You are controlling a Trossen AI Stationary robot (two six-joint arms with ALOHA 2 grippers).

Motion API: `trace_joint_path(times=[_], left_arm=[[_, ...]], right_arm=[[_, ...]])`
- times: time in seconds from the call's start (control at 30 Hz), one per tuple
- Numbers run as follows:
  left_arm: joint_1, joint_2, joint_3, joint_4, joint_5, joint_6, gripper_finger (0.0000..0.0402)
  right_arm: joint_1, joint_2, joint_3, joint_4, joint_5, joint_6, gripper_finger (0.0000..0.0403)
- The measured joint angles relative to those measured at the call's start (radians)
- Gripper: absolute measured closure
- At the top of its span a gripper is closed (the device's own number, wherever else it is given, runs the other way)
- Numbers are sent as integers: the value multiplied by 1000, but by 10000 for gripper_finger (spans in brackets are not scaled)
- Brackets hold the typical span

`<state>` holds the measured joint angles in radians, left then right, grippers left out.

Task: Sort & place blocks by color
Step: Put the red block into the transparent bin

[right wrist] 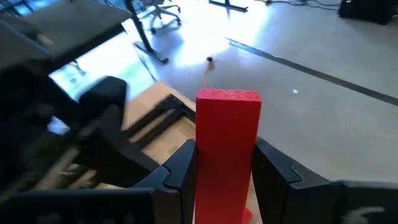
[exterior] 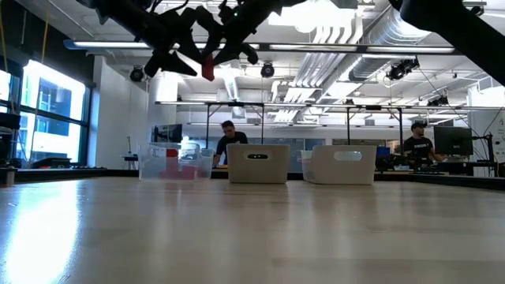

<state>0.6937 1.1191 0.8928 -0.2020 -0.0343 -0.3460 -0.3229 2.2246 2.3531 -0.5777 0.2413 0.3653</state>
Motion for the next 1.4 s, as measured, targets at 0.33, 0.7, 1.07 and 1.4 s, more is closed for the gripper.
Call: trace_joint_path(times=[0.33,0.7,1.07,1.4], left_arm=[[-1,-2,-1,44,-16,-14,206],[-1,-3,0,65,-61,98,206],[0,-48,-2,33,-48,195,206],[40,-131,0,43,-97,178,206]], right_arm=[[18,-1,1,21,-31,53,304],[21,1,1,22,-54,102,304],[7,-26,2,66,-112,88,304],[-1,-39,2,98,-121,70,304]])
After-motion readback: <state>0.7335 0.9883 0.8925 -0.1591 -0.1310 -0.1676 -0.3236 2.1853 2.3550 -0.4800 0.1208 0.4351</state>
